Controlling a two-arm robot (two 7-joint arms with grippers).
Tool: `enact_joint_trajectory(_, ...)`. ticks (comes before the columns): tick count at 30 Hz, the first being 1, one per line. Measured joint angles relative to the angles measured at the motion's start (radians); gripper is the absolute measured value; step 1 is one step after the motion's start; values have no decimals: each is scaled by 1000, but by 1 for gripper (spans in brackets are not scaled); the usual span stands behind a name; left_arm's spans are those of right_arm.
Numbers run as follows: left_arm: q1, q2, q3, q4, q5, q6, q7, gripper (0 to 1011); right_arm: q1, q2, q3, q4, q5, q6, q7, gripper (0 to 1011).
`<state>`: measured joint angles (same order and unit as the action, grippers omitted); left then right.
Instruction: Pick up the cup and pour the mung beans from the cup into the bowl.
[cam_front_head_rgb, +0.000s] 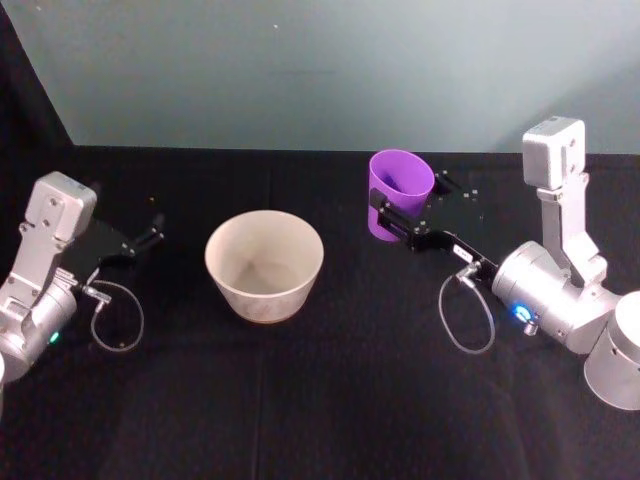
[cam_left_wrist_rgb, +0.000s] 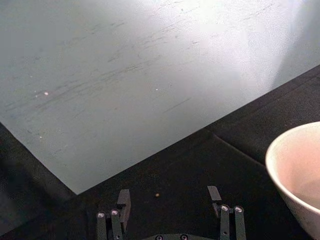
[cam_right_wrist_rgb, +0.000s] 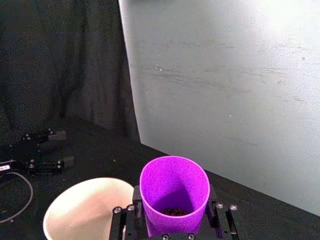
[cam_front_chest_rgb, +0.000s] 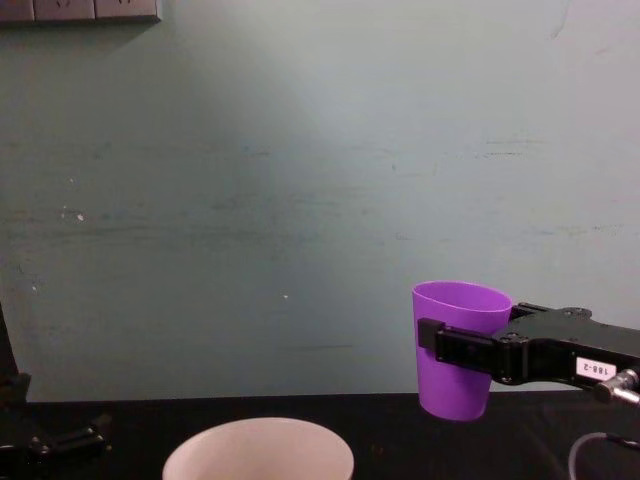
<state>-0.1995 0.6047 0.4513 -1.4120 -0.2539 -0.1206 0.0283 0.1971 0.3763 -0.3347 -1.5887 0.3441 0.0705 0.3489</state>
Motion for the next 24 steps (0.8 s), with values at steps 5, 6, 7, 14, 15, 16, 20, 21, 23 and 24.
enact_joint_trajectory(5,0,0,0,0,0,0,0,1000,0,0,0,0,0,0,0,726)
enact_joint_trajectory(6,0,0,0,0,0,0,0,1000,0,0,0,0,0,0,0,726)
enact_joint_trajectory(7,0,0,0,0,0,0,0,1000,0,0,0,0,0,0,0,726)
enact_joint_trajectory(14,0,0,0,0,0,0,0,1000,0,0,0,0,0,0,0,726)
enact_joint_trajectory(15,0,0,0,0,0,0,0,1000,0,0,0,0,0,0,0,726)
enact_joint_trajectory(16,0,0,0,0,0,0,0,1000,0,0,0,0,0,0,0,726)
enact_joint_trajectory(20,0,0,0,0,0,0,0,1000,0,0,0,0,0,0,0,726)
enact_joint_trajectory(21,0,0,0,0,0,0,0,1000,0,0,0,0,0,0,0,726)
enact_joint_trajectory(23,0,0,0,0,0,0,0,1000,0,0,0,0,0,0,0,726)
enact_joint_trajectory(24,0,0,0,0,0,0,0,1000,0,0,0,0,0,0,0,726)
